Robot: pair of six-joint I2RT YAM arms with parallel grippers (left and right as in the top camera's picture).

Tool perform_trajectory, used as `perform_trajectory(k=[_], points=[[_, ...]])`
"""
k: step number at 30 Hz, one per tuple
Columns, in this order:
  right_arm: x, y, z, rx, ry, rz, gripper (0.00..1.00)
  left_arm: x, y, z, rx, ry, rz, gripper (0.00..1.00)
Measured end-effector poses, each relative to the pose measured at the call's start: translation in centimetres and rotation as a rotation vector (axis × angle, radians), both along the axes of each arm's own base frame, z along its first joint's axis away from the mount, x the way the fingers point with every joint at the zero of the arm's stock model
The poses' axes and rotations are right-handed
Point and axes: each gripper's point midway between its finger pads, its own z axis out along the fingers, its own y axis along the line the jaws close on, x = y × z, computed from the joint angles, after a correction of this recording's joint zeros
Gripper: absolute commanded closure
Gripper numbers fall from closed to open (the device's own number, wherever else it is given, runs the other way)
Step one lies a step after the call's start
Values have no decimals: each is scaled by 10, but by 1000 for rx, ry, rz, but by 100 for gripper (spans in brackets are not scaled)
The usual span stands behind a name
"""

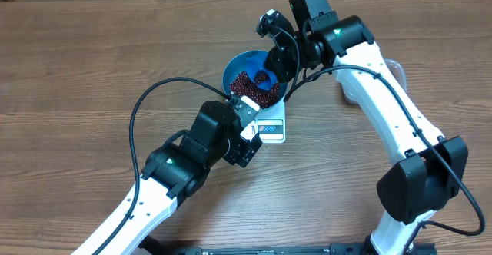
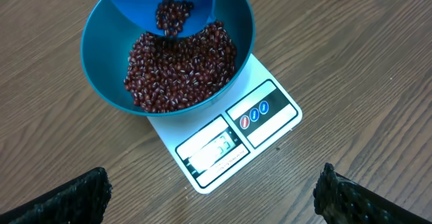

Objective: Scoop item into bowl and weigh 150g on scale
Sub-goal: 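Move the empty scoop with right gripper back to the bean container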

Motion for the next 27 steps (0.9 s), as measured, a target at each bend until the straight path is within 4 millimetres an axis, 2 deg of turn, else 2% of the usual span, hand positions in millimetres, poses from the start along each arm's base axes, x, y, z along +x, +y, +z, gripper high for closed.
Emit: perform_trajectory(k=[7,19,27], points=[[3,-7,4,54,21,-6,96,0,0,0,0,0,0,1],[21,-57,28,173,19,-98,96,0,0,0,0,0,0,1],[14,-52,35,217,40,-74,96,0,0,0,0,0,0,1]])
